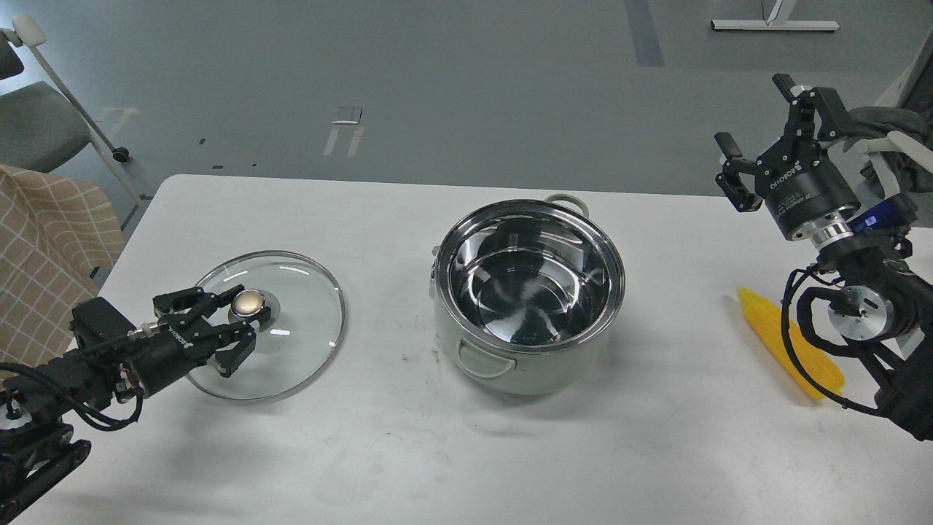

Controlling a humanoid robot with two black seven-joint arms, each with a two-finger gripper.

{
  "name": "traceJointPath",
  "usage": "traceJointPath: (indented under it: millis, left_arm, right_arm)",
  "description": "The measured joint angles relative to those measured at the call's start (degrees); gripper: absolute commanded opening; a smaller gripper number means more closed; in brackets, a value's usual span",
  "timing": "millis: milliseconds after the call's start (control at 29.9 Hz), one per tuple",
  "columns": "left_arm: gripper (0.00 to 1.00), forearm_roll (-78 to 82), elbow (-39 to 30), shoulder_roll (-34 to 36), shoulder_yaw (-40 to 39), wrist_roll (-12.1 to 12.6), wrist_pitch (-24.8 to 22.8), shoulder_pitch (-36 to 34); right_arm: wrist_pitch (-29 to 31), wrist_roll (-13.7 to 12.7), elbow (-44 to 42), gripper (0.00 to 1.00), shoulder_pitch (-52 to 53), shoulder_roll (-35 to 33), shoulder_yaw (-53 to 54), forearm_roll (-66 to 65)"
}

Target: Open pot and put corn in

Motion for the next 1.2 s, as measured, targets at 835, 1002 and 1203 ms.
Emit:
traceJointPath:
  millis: [835,1002,1203]
  left_arm:
    - [0.96,-45.1,-14.7,9.3,-1.8,-0.1,-15.3,-12.1]
    - [0.96,-66.6,-14.5,8.6,-2.4,-0.1,-26.5,-18.4]
    - [0.97,-85.1,-12.7,0.9,-6.0,0.0,-34.7,-22.6]
  right_arm:
    - [0.5,0.0,3.0,1.0,1.9,-8.7,-0.4,-3.0]
    - [0.7,0.0,6.3,1.0,3.1,-15.1,-3.8,-13.7]
    - [0.3,0.0,10.9,1.0,5.7,-25.0,-12.1,-33.6]
